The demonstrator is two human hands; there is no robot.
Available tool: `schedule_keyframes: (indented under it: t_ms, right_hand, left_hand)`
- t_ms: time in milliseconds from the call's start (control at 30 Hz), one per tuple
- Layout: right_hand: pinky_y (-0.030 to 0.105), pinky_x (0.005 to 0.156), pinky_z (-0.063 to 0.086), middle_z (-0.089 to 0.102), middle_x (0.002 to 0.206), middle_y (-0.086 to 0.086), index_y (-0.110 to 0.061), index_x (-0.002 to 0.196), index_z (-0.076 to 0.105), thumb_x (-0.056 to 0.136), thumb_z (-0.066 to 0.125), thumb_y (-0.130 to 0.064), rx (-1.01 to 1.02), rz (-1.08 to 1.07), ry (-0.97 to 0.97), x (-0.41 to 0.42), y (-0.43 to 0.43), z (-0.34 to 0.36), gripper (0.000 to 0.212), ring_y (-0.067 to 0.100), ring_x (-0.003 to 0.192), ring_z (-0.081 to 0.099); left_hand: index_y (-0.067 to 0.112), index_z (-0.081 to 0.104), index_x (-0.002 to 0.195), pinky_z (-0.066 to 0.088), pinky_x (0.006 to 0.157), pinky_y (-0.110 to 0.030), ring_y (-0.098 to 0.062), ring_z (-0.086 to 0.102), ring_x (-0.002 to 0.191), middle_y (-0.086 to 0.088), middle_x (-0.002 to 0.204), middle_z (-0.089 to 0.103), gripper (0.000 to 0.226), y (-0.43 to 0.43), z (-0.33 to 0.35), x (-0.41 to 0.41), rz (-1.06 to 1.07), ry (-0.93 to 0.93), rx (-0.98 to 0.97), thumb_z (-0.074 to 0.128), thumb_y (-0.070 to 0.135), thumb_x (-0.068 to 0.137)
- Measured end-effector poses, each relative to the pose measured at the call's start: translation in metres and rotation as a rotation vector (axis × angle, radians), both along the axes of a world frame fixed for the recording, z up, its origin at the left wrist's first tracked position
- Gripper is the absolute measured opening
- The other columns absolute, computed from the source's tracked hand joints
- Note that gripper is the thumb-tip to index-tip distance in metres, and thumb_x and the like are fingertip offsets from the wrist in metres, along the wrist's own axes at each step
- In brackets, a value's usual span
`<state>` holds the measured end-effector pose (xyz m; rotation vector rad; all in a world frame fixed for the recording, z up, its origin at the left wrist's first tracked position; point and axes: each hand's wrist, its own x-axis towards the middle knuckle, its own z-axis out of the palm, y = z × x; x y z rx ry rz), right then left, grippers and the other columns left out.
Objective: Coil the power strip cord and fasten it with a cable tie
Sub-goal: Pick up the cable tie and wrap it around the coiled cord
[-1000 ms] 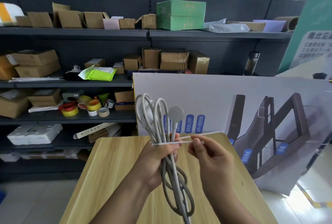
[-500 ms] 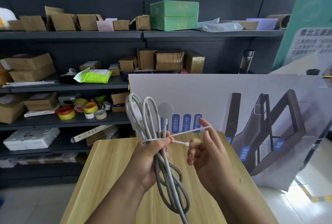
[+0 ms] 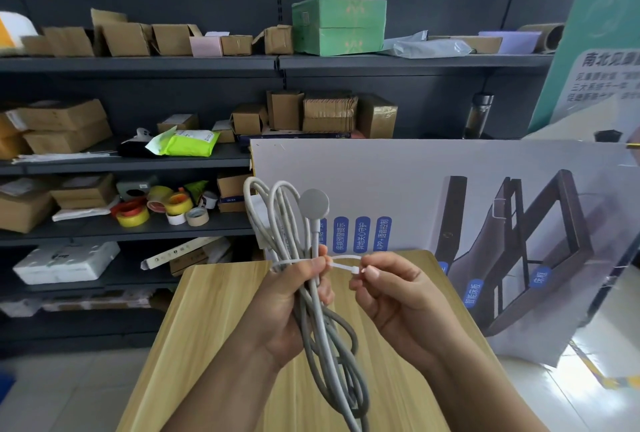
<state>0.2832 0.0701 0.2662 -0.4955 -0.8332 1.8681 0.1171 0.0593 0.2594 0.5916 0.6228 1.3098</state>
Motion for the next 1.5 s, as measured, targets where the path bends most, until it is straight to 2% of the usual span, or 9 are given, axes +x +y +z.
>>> schedule_keyframes:
  t_ms: [333, 533, 800, 900, 1033, 1200, 1333, 1433, 1500]
  right_hand:
    - [0.021, 0.055, 0.059, 0.07, 0.07, 0.017, -0.001, 0.076, 0.073, 0.044, 0.094, -0.01, 0.008, -0.008, 0.023, -0.003, -0.01, 0.005, 0.039, 0.022, 0.061, 0.072]
    - [0.021, 0.056, 0.059, 0.07, 0.069, 0.016, -0.002, 0.076, 0.073, 0.046, 0.093, -0.009, -0.02, -0.002, 0.04, -0.002, -0.013, 0.006, 0.037, 0.022, 0.062, 0.072]
    - [0.021, 0.056, 0.059, 0.069, 0.07, 0.017, -0.001, 0.076, 0.072, 0.05, 0.088, -0.006, -0.031, -0.024, 0.031, -0.002, -0.017, 0.007, 0.03, 0.022, 0.062, 0.072]
    - [0.021, 0.056, 0.059, 0.069, 0.07, 0.016, -0.001, 0.076, 0.072, 0.048, 0.09, -0.008, -0.037, -0.033, 0.022, -0.001, -0.018, 0.006, 0.034, 0.022, 0.063, 0.072]
    - [0.021, 0.057, 0.059, 0.069, 0.071, 0.016, -0.002, 0.077, 0.073, 0.044, 0.095, -0.011, -0.038, -0.032, 0.006, -0.001, -0.019, 0.005, 0.041, 0.022, 0.064, 0.072]
    - [0.022, 0.058, 0.06, 0.07, 0.073, 0.018, 0.0, 0.08, 0.074, 0.044, 0.095, -0.012, -0.049, -0.039, -0.008, 0.0, -0.021, 0.005, 0.043, 0.024, 0.066, 0.073]
    - [0.024, 0.06, 0.06, 0.075, 0.084, 0.02, -0.002, 0.089, 0.076, 0.055, 0.085, -0.016, -0.019, -0.095, -0.127, 0.0, -0.024, 0.007, 0.037, 0.025, 0.075, 0.075]
    - [0.027, 0.068, 0.06, 0.077, 0.094, 0.017, -0.005, 0.097, 0.074, 0.059, 0.081, -0.018, 0.055, -0.186, -0.328, -0.002, -0.028, 0.009, 0.041, 0.028, 0.086, 0.075]
    - [0.027, 0.07, 0.059, 0.078, 0.093, 0.014, -0.008, 0.101, 0.074, 0.061, 0.079, -0.021, 0.106, -0.253, -0.396, -0.005, -0.03, 0.01, 0.042, 0.027, 0.088, 0.075]
  left_hand:
    - [0.009, 0.075, 0.086, 0.039, 0.055, -0.026, -0.016, 0.043, 0.051, -0.006, 0.059, 0.045, 0.022, -0.002, -0.001, 0.002, 0.069, 0.043, -0.03, 0.077, 0.008, 0.065]
    - [0.011, 0.076, 0.083, 0.038, 0.056, -0.026, -0.016, 0.042, 0.052, -0.006, 0.057, 0.045, 0.014, -0.005, 0.001, 0.002, 0.08, 0.052, -0.037, 0.071, 0.009, 0.07]
    - [0.007, 0.067, 0.095, 0.043, 0.052, -0.025, -0.016, 0.047, 0.051, -0.008, 0.062, 0.048, 0.033, -0.007, -0.001, 0.003, 0.092, 0.088, -0.004, 0.078, 0.009, 0.064]
    - [0.008, 0.067, 0.096, 0.043, 0.053, -0.025, -0.016, 0.046, 0.053, -0.007, 0.063, 0.047, 0.039, -0.009, -0.001, 0.002, 0.103, 0.1, 0.002, 0.081, 0.013, 0.06]
    - [0.006, 0.065, 0.098, 0.044, 0.051, -0.022, -0.014, 0.048, 0.052, -0.005, 0.063, 0.05, 0.031, -0.01, -0.002, 0.006, 0.185, 0.114, 0.006, 0.074, 0.006, 0.069]
    - [0.005, 0.066, 0.098, 0.047, 0.051, -0.022, -0.013, 0.05, 0.053, -0.004, 0.064, 0.053, 0.03, -0.014, 0.002, 0.009, 0.26, 0.16, 0.019, 0.072, 0.007, 0.068]
    - [0.01, 0.07, 0.088, 0.052, 0.049, -0.025, -0.013, 0.061, 0.056, 0.0, 0.063, 0.064, 0.016, -0.019, 0.004, 0.012, 0.367, 0.285, 0.034, 0.073, -0.001, 0.077]
    - [0.022, 0.076, 0.077, 0.053, 0.063, -0.033, -0.013, 0.065, 0.063, 0.003, 0.065, 0.069, 0.019, -0.021, 0.005, 0.013, 0.44, 0.398, 0.048, 0.075, 0.004, 0.076]
    - [0.024, 0.077, 0.075, 0.052, 0.067, -0.035, -0.011, 0.065, 0.061, 0.004, 0.064, 0.07, 0.021, -0.022, 0.007, 0.014, 0.473, 0.426, 0.061, 0.075, 0.003, 0.076]
